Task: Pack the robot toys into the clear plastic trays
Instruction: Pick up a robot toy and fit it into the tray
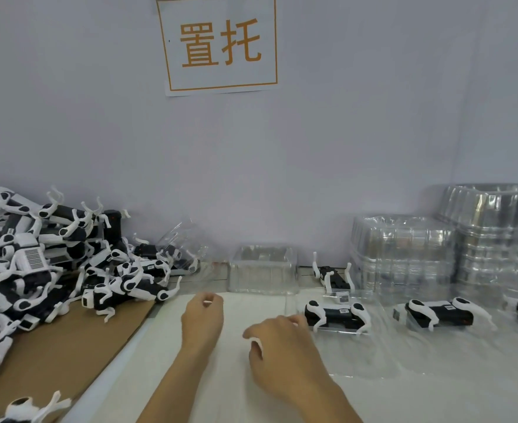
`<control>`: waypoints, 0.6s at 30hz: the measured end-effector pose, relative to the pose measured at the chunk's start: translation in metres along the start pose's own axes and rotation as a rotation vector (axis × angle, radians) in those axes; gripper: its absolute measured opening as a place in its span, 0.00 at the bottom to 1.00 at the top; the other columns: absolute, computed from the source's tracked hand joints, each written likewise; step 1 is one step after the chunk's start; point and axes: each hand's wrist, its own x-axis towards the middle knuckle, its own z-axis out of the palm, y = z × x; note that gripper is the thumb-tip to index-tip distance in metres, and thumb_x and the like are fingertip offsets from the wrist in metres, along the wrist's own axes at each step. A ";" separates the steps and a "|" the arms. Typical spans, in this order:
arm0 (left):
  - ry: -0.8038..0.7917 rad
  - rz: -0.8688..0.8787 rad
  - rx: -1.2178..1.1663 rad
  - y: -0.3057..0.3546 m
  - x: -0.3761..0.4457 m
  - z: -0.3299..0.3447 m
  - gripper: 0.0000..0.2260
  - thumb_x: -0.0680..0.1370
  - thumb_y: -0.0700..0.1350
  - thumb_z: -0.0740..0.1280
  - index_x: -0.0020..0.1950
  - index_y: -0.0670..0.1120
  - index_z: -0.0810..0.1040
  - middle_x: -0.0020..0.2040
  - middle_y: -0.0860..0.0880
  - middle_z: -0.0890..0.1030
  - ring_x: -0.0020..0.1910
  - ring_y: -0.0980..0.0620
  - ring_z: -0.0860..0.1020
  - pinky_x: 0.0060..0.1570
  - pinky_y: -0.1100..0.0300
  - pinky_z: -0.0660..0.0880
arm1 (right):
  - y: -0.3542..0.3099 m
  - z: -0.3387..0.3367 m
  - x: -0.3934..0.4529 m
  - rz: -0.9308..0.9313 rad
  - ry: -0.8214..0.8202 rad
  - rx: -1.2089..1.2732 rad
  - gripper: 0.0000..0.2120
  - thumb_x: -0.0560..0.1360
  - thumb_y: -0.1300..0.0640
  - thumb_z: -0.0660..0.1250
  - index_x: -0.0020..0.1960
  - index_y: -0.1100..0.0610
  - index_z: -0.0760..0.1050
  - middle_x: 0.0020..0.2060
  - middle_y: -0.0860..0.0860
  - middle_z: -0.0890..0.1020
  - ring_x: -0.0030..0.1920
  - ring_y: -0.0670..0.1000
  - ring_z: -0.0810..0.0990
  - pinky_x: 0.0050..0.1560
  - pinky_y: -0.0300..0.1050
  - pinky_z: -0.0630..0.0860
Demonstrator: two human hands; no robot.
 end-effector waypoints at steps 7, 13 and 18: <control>-0.066 0.442 0.789 -0.001 0.053 0.019 0.12 0.79 0.44 0.62 0.61 0.47 0.72 0.65 0.48 0.70 0.63 0.46 0.69 0.58 0.53 0.68 | 0.024 -0.013 0.000 0.253 0.042 -0.023 0.15 0.77 0.56 0.57 0.58 0.49 0.79 0.53 0.46 0.82 0.56 0.48 0.77 0.61 0.45 0.58; -0.055 0.580 1.353 0.010 0.125 0.008 0.20 0.80 0.42 0.57 0.72 0.48 0.60 0.74 0.48 0.63 0.76 0.44 0.56 0.71 0.47 0.61 | 0.053 -0.030 0.001 0.441 0.052 0.038 0.16 0.77 0.57 0.57 0.60 0.45 0.77 0.54 0.43 0.81 0.57 0.46 0.76 0.63 0.44 0.59; -0.044 0.572 1.656 0.011 0.150 -0.004 0.20 0.81 0.52 0.55 0.73 0.51 0.63 0.71 0.48 0.71 0.74 0.45 0.63 0.68 0.46 0.62 | 0.076 -0.043 0.001 0.577 0.077 0.059 0.15 0.76 0.59 0.57 0.53 0.45 0.80 0.50 0.41 0.82 0.46 0.47 0.72 0.56 0.43 0.60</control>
